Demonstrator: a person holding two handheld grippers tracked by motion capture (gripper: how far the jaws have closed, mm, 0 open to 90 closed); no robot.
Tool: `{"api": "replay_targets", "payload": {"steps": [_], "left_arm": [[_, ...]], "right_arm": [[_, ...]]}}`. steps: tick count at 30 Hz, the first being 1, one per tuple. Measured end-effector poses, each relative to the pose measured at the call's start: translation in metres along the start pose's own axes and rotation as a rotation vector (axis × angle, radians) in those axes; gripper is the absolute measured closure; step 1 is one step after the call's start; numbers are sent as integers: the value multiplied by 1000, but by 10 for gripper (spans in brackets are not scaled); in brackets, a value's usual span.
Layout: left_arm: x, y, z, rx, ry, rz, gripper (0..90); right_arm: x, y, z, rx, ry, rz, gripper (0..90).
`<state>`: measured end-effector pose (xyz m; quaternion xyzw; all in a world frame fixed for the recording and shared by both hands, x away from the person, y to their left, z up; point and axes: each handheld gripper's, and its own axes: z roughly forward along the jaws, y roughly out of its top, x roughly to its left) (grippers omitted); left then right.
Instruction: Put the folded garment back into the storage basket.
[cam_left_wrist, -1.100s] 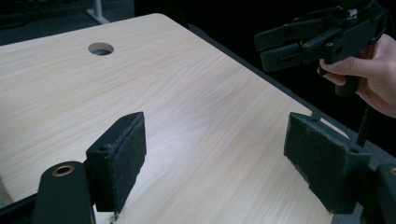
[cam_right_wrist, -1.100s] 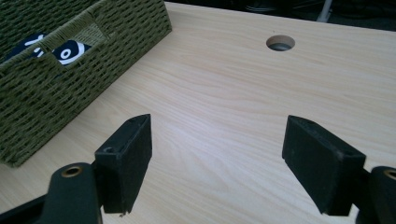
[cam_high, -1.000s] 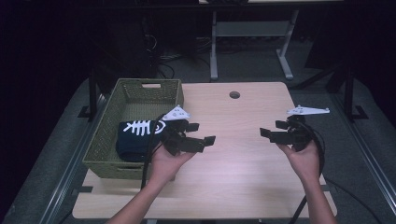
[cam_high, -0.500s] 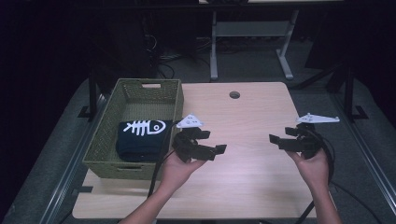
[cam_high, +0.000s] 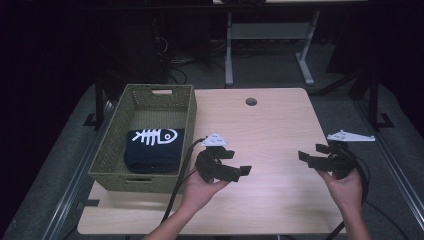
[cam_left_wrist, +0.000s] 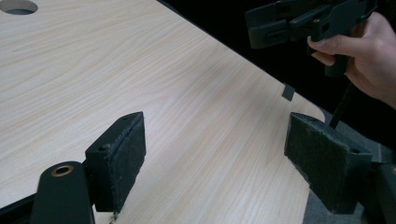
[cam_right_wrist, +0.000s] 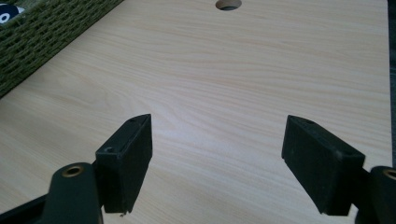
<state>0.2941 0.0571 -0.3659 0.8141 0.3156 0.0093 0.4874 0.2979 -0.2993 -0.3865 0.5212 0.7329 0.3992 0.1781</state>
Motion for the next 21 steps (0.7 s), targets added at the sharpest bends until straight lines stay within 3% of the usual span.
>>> {"api": "replay_targets", "payload": {"steps": [6,11,13,16,21], "left_arm": [[-3,-20,10,13,-10,-13,209],[-11,-38,16,25,-13,0,211],[-14,-43,15,28,-50,-20,209],[-22,-52,8,25,-71,-9,207],[-33,-63,-6,19,-85,43,184]], "right_arm": [[-4,-16,-3,9,-5,16,241],[-3,-36,-4,19,-6,18,237],[0,-43,-7,11,-10,13,237],[7,-53,-15,-19,-27,-17,238],[26,-76,-35,-127,-53,-66,237]]}}
